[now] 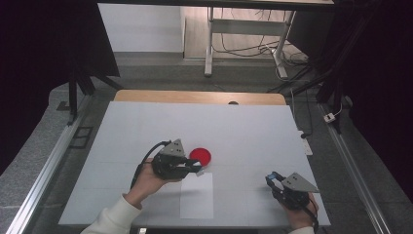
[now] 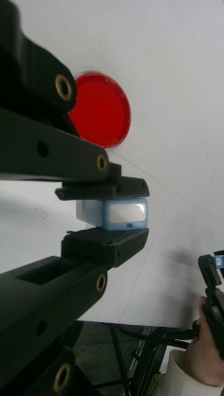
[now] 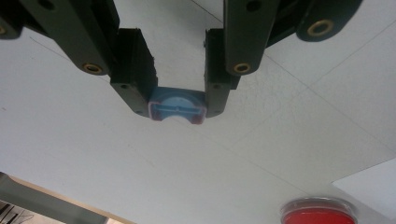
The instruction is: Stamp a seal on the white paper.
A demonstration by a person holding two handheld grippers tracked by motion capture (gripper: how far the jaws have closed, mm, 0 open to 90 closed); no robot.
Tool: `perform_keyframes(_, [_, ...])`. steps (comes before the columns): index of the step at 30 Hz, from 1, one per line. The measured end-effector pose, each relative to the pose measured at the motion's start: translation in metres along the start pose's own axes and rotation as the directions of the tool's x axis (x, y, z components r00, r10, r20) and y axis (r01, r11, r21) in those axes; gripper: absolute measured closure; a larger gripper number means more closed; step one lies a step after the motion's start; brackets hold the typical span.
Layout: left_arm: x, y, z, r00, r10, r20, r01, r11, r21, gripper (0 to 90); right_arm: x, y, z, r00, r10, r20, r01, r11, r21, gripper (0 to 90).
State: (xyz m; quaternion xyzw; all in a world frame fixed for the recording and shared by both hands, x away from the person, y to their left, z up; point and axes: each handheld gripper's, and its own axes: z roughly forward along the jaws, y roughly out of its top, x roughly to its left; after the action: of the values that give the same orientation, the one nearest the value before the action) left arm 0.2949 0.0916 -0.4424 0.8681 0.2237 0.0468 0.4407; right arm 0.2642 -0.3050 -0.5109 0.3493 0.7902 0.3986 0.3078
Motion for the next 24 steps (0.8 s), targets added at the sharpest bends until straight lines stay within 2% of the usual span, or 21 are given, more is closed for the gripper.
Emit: perform_keyframes(24, [-0.015, -0.009, 0.01, 0.9996, 0.002, 0.026, -0.003, 0.9992, 0.039, 75.0, 0.001, 0.0, 0.001, 1.0, -0.009, -0.001, 0.009, 1.0, 0.008, 64.9])
